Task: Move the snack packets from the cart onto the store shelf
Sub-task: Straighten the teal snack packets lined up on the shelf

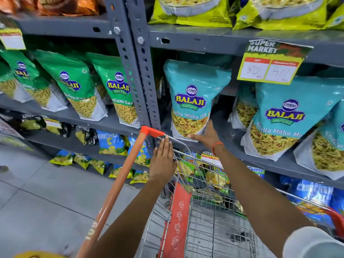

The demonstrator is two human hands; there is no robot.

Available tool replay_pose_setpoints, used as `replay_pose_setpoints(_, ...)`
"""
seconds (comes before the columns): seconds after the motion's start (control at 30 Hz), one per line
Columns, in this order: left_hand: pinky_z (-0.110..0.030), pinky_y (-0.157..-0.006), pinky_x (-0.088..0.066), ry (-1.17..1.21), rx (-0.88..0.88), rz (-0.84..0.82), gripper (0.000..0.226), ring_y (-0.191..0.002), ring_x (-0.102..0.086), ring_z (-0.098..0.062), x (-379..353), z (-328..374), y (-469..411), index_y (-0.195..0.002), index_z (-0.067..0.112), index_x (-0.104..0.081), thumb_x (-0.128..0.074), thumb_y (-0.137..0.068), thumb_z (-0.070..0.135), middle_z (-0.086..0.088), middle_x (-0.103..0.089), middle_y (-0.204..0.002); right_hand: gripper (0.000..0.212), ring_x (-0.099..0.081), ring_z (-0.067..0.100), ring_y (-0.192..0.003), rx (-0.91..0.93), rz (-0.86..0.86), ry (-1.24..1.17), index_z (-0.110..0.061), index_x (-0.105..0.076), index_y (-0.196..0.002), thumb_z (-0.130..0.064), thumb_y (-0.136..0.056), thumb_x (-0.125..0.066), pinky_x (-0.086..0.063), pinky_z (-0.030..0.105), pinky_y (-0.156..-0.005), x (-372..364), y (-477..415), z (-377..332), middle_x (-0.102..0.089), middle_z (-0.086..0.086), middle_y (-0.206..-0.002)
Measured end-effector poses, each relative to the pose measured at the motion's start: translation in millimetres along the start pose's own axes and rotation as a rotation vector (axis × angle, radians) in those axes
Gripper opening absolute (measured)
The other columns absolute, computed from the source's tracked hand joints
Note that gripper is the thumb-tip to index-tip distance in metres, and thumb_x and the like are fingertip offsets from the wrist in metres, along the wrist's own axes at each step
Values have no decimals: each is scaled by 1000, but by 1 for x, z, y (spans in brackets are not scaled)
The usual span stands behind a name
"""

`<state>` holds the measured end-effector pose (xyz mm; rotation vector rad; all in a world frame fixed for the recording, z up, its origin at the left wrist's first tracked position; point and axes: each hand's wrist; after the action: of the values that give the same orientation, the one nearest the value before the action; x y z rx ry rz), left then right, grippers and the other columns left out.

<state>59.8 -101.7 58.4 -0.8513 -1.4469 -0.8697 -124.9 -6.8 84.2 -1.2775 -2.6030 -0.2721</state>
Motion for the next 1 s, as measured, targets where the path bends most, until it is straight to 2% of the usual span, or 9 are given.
replay_pose_setpoints(0.17,-50,-119,-4,-10,17,-12,70,-145,14,-27,6,7,7,-151,9,3,-32,-101,43,-13,19,-158,101,-34,20,-134,32,1,-25,-21,-23,-139,-27,-59,-85,-36,40,-110,16,13,6,-33,6,-148)
replay_pose_setpoints(0.23,-52,-117,-2,16,1,64,68,-146,5,-29,8,18,10,-151,9,-7,-39,-99,39,-16,5,-159,91,-36,25,-134,49,43,-1,-19,-25,-139,-27,-67,-80,-37,45,-110,29,25,11,-34,10,-147)
replay_pose_setpoints(0.33,-51,-115,-15,119,-56,243,59,-142,-25,-33,9,51,11,-142,5,-39,-56,-91,30,-20,-31,-152,59,-49,26,-120,91,170,46,-9,-39,-130,-19,-81,-69,-44,39,-102,55,52,13,-49,15,-134)
replay_pose_setpoints(0.5,-41,-119,-4,177,-255,148,70,-146,-9,-27,7,112,-16,-150,4,-13,-46,-97,36,-14,-12,-159,29,-56,20,-95,227,529,109,-6,-57,-107,-19,-82,-66,-50,40,-88,93,108,24,-60,7,-103)
replay_pose_setpoints(0.57,-39,-118,0,140,-317,100,81,-147,-1,-26,2,128,-31,-150,3,-1,-45,-97,44,-13,2,-160,42,-51,24,-103,257,703,209,-5,-54,-111,-27,-78,-69,-42,31,-93,110,118,37,-57,14,-108)
replay_pose_setpoints(0.63,-40,-118,1,74,-338,41,90,-147,4,-26,-6,136,-41,-149,1,6,-49,-94,46,-13,10,-159,69,-41,30,-121,181,789,197,-5,-42,-127,-31,-72,-73,-36,37,-103,124,121,48,-45,21,-127)
replay_pose_setpoints(0.8,-44,-120,-1,-63,-331,-39,104,-146,11,-27,-30,134,-48,-147,1,15,-47,-89,61,-13,16,-157,113,-14,28,-144,12,723,198,-4,-9,-145,-29,-63,-83,-20,40,-115,153,109,59,-16,19,-154)
replay_pose_setpoints(0.9,-42,-119,-4,-41,-344,-12,96,-147,6,-26,-32,133,-50,-148,4,12,-50,-92,53,-12,10,-159,125,-16,23,-144,-41,668,118,-8,-2,-146,-29,-56,-87,-18,37,-118,166,95,64,-15,13,-156)
replay_pose_setpoints(1.0,-42,-119,-8,-32,-343,12,90,-147,0,-26,-33,132,-50,-149,5,6,-51,-93,46,-12,2,-160,125,-30,22,-138,-57,679,71,-15,-15,-143,-44,-46,-88,-28,47,-116,166,86,73,-32,8,-150)
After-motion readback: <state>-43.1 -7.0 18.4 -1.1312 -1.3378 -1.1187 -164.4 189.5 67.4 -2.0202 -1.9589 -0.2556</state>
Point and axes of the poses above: each hand's wrist, its own y-axis away from the middle knuckle, its own x-axis out of the back of the hand, z = x × y
